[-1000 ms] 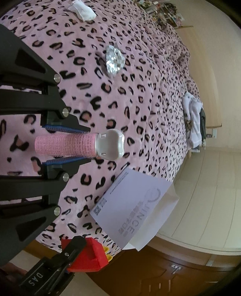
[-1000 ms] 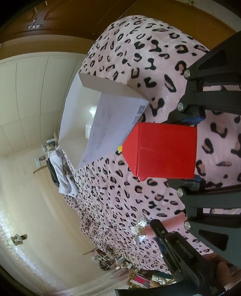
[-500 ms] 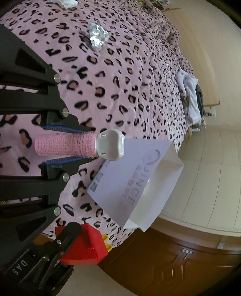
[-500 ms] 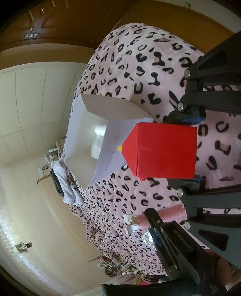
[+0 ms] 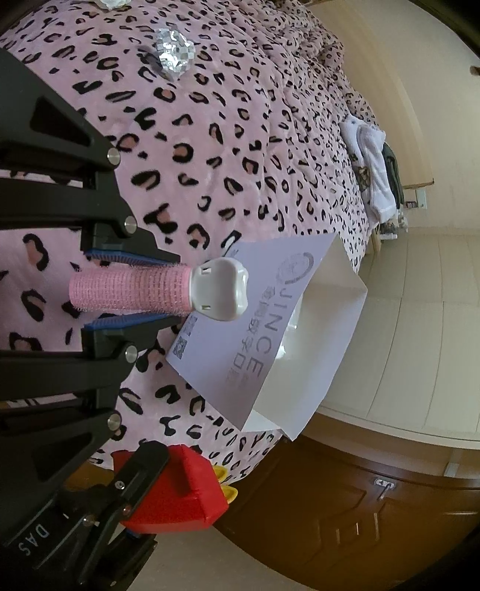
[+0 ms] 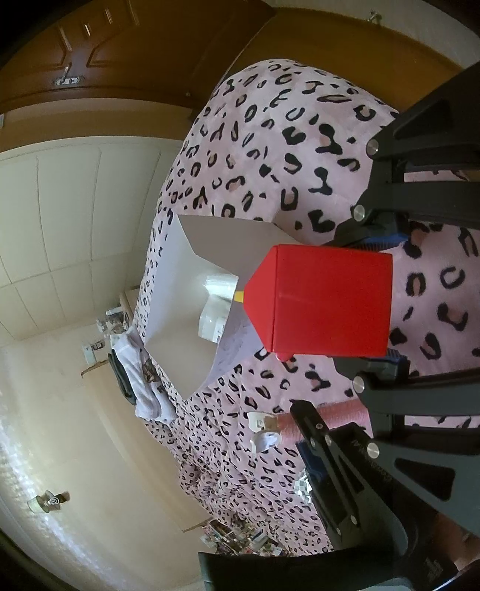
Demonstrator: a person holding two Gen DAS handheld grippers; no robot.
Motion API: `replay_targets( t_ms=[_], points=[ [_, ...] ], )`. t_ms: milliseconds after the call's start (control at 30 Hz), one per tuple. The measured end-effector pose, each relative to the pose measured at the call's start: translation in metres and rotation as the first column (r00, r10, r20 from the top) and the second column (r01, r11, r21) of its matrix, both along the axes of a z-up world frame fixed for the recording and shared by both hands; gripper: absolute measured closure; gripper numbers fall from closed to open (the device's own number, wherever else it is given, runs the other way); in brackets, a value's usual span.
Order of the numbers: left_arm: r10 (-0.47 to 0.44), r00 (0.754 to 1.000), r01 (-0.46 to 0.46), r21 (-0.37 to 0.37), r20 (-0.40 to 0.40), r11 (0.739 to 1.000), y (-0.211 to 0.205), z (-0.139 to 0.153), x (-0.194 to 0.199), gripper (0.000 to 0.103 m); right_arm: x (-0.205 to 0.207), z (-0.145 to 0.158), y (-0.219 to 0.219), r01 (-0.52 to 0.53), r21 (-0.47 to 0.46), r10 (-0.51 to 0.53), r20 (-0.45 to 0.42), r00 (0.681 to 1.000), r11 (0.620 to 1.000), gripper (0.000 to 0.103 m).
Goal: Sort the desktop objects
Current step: 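Lift and carry the pink hair roller and red box toward the paper bag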
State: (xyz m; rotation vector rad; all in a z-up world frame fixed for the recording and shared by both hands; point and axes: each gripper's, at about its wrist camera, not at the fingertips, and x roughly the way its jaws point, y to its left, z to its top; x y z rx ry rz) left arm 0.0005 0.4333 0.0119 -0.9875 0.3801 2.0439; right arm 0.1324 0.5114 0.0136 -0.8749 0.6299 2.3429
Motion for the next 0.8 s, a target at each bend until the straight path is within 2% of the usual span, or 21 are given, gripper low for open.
replay_targets(
  t_ms=[467, 800],
  points=[
    [-0.056, 0.998, 0.056, 0.019, -0.012, 0.998, 0.026, 0.017, -0.015, 0.079, -0.01, 0.011, 0.007, 0.004, 0.023, -0.004, 0.001, 1.0, 1.0, 0.062],
    [-0.084, 0.996, 0.084, 0.028, -0.004, 0.996, 0.056, 0.038, -0.043, 0.079, -0.036, 0.037, 0.018, -0.003, 0.078, 0.003, 0.002, 1.0, 0.997, 0.062]
  ],
)
